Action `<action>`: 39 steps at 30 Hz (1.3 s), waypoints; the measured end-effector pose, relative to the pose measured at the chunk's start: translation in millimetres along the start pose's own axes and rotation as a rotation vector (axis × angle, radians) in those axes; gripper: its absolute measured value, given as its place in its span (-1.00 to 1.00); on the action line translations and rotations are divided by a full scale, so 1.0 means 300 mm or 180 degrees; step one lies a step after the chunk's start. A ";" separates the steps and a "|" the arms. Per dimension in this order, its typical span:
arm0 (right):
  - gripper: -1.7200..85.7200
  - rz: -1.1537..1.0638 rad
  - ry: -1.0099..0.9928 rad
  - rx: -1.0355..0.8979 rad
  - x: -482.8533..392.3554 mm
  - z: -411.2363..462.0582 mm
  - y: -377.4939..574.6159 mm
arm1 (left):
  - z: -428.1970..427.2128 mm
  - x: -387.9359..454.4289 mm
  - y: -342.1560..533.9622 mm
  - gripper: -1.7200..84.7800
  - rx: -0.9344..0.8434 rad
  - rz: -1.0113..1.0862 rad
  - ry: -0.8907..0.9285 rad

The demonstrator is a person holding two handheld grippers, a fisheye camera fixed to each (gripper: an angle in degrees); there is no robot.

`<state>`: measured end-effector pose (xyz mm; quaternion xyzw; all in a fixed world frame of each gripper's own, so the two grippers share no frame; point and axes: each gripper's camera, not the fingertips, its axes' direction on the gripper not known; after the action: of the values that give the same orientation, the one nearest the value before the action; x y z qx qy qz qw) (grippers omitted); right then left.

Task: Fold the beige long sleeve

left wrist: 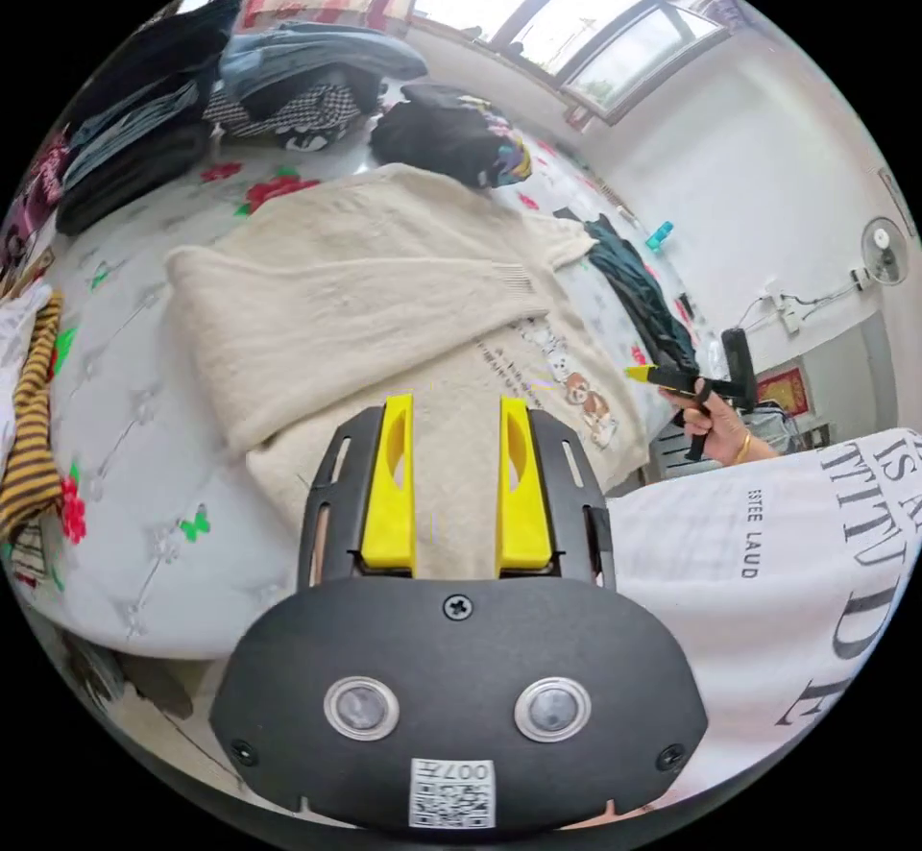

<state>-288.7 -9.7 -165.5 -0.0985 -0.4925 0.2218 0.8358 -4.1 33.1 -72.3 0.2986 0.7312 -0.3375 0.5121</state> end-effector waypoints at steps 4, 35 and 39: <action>-0.78 -0.0319 0.0255 0.0057 -0.022 0.059 -0.212 | 0.008 -0.148 0.036 -0.69 0.0056 -0.0664 -0.0268; -0.79 0.1336 0.0234 0.1278 1.030 -0.433 -0.828 | 0.461 -0.497 -0.166 -0.76 -0.0771 -0.1247 -0.1358; -0.80 0.1381 0.0307 0.1287 1.076 -0.421 -0.932 | 0.421 -0.580 -0.135 -0.76 -0.0781 -0.1227 -0.1465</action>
<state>31.7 -98.5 130.6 -0.0434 -0.3654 0.4839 0.7940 85.0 -107.9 69.6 0.0064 0.6745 -0.3963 0.6228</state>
